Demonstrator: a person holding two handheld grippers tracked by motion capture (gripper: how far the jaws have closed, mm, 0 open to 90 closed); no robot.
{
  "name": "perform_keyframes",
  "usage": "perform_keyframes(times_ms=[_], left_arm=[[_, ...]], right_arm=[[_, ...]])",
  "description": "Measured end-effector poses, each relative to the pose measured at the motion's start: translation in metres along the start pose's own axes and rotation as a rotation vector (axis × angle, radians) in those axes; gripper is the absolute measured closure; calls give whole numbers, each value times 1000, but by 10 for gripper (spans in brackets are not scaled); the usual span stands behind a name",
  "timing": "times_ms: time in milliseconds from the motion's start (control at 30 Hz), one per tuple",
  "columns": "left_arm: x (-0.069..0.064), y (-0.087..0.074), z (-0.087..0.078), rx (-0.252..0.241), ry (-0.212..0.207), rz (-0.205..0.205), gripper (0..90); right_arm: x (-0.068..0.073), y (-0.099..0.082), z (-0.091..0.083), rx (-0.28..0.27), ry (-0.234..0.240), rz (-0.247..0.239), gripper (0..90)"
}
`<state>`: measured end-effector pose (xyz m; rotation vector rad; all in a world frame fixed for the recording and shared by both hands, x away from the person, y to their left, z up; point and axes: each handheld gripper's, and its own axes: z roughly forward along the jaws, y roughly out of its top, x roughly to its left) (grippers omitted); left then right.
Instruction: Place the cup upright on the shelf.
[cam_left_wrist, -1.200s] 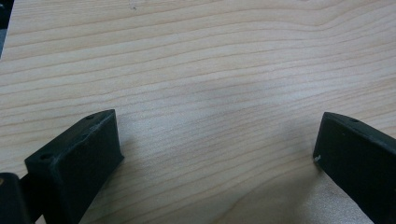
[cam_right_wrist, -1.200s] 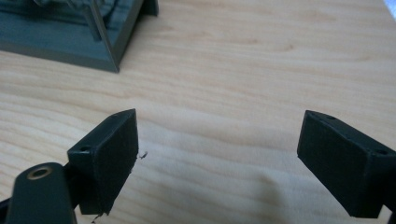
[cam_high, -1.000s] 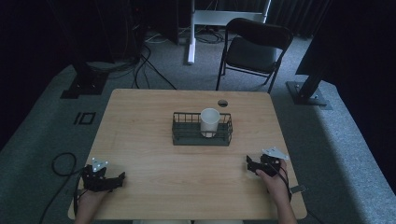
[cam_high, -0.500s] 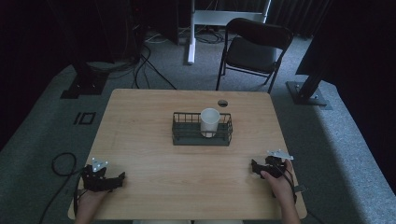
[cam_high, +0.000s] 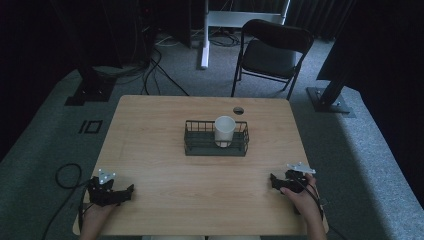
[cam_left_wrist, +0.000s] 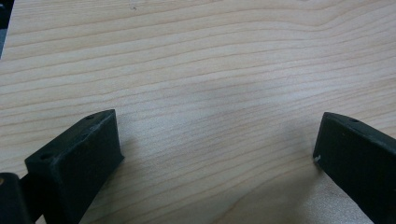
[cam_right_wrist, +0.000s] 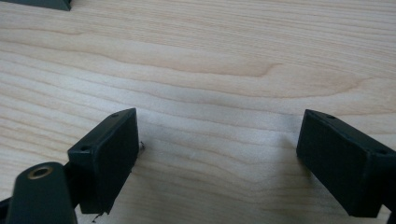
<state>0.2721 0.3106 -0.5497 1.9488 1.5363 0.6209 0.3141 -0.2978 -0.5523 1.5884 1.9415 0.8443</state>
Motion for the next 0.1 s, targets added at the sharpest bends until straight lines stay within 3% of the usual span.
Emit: perform_keyframes(times_ms=[100], left_arm=[[0,0,0,1,2,-2,10]], right_arm=[[0,0,0,0,1,0,126]])
